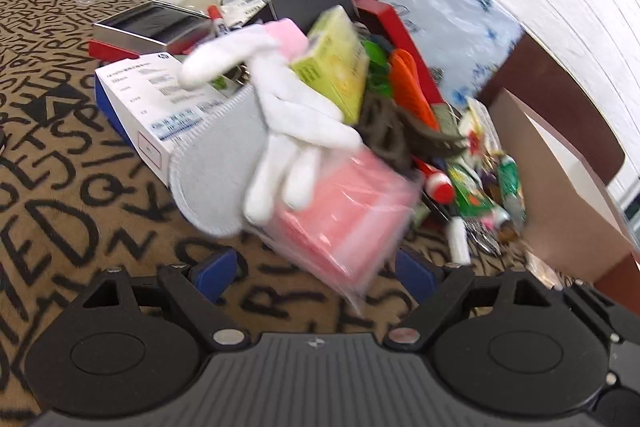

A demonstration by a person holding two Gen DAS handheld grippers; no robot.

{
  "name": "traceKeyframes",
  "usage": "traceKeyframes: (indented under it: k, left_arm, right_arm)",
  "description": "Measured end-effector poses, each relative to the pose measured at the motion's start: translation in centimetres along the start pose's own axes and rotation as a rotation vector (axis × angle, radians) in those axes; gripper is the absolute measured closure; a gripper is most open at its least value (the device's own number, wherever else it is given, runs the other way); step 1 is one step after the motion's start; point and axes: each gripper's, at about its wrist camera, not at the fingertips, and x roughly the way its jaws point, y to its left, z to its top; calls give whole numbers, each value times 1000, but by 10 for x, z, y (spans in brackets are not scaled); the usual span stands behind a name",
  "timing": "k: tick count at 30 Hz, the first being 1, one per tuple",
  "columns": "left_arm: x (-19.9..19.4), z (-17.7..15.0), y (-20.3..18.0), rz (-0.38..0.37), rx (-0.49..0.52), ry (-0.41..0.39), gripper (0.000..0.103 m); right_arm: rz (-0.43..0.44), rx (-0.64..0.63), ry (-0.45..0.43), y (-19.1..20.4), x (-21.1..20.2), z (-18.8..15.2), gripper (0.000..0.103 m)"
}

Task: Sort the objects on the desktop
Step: 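Move the right gripper back over the pile toward the pink zip bag, then grasp the zip bag of pink items with the right gripper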

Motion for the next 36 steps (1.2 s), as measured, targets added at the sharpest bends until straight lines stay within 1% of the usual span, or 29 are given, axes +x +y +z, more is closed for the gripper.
traceKeyframes:
  k: [3,6,8,10,12,13,14,15,16,17,18,19,20,21,22,24,27,30,34,36]
  left_arm:
    - [5,7,7,20,-5,-18,17]
    - [12,14,16,29,-21,-43,17]
    - [17,19,23,35,-43,-45,18]
    - [22,23,28,22,-68,-40,18]
    - [25,26,29,14,-63,-45,21]
    - [27,28,29,6,-63,-46,23]
    - [29,29,29,-6,-66,-42,28]
    - [29,30,30,-21,-72,-34,36]
    - [29,30,30,-40,-73,-30,40]
    - [27,29,28,-52,-60,-30,48]
    - [25,28,26,-62,-45,-30,52]
    - [23,25,21,-55,-28,-29,52]
    - [21,23,18,-53,-17,-26,52]
    - [19,22,15,-58,-11,-21,52]
    - [18,20,15,-69,-16,-10,52]
    - [15,15,13,-99,-36,14,53]
    - [8,6,5,-122,-16,34,54]
    - [-1,-4,-5,-152,-6,62,54]
    - [-8,-17,-17,-214,36,116,54]
    - [-8,-16,-15,-221,23,130,50]
  right_arm:
    - [30,-16,20,6,17,5,17]
    - [57,-29,41,10,34,9,22]
    - [74,-25,51,12,44,12,23]
    - [93,-8,60,11,53,15,34]
    - [106,23,62,11,62,18,38]
    - [109,40,64,10,66,19,44]
    - [114,60,73,8,70,19,50]
    - [130,85,83,6,73,19,61]
    - [146,105,87,5,73,18,71]
    - [147,101,88,6,71,17,74]
    - [144,78,88,8,67,16,80]
    - [141,54,88,10,63,14,86]
    - [138,33,84,12,58,13,89]
    - [134,17,79,13,51,12,96]
    - [129,9,74,13,45,10,98]
    - [120,26,64,4,35,7,99]
    - [107,66,63,-12,25,3,99]
    - [90,55,52,-18,10,-3,99]
    - [59,42,70,-25,-12,-15,99]
    - [64,37,89,-30,-19,-21,97]
